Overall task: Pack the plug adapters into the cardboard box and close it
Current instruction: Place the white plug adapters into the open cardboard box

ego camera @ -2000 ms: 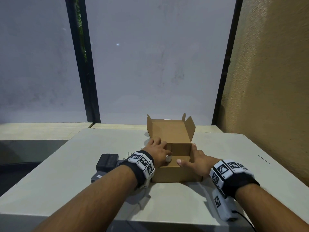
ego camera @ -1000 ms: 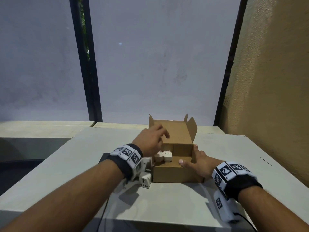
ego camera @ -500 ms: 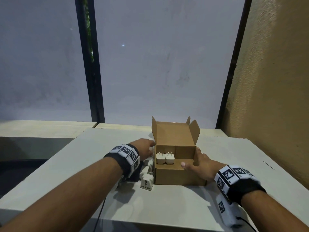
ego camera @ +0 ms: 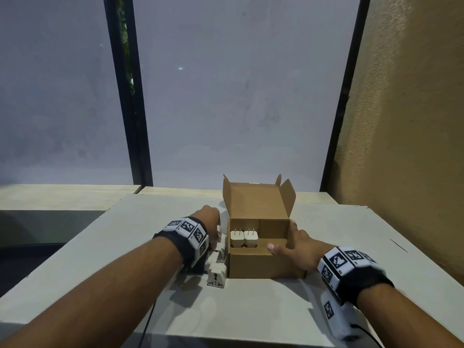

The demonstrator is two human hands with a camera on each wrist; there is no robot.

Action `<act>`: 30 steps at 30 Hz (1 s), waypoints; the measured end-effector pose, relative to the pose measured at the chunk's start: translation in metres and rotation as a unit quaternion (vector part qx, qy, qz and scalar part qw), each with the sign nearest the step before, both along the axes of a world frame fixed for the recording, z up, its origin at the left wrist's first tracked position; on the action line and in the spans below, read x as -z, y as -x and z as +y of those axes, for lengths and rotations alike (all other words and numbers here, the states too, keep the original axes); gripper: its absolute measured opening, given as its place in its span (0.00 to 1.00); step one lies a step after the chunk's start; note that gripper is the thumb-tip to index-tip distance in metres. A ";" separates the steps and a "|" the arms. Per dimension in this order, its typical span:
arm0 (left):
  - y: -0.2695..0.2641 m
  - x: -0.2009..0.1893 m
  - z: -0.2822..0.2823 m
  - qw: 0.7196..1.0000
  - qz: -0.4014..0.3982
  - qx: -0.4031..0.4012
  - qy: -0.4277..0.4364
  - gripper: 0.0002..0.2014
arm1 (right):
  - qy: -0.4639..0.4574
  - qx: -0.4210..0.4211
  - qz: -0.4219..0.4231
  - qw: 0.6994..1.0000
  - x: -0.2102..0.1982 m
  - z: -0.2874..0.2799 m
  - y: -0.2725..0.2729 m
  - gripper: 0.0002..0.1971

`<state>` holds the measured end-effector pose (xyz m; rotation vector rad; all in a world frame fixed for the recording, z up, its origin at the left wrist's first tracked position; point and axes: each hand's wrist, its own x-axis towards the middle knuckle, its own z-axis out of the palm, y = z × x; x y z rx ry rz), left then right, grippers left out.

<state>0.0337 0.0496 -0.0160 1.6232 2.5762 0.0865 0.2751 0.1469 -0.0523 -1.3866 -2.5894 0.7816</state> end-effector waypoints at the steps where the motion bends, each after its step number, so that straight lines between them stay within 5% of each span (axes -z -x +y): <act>1: 0.001 -0.004 -0.002 1.000 -0.006 -0.004 -0.029 0.19 | 0.001 -0.001 0.001 1.000 0.001 0.001 0.000 0.76; 5: -0.001 -0.028 -0.013 0.991 -0.033 0.000 -0.129 0.16 | 0.002 -0.001 0.004 1.000 0.001 0.001 0.001 0.78; 9: -0.024 -0.043 -0.018 0.973 -0.104 0.085 -0.188 0.17 | 0.003 -0.002 0.002 1.000 0.002 0.002 0.002 0.80; 13: -0.060 -0.037 -0.015 0.969 -0.120 0.157 -0.150 0.20 | -0.001 0.007 0.007 1.000 0.004 0.003 0.002 0.80; 19: -0.099 -0.020 0.000 0.967 0.001 0.256 -0.011 0.13 | -0.011 0.008 0.009 1.000 -0.003 -0.006 0.002 0.75; 23: -0.093 -0.017 0.003 0.972 -0.013 0.235 -0.013 0.14 | -0.008 0.010 0.007 1.000 -0.003 -0.006 0.003 0.82; 30: -0.079 -0.001 0.005 0.975 -0.053 0.207 -0.059 0.16 | -0.006 0.015 -0.011 1.000 -0.008 -0.011 0.001 0.68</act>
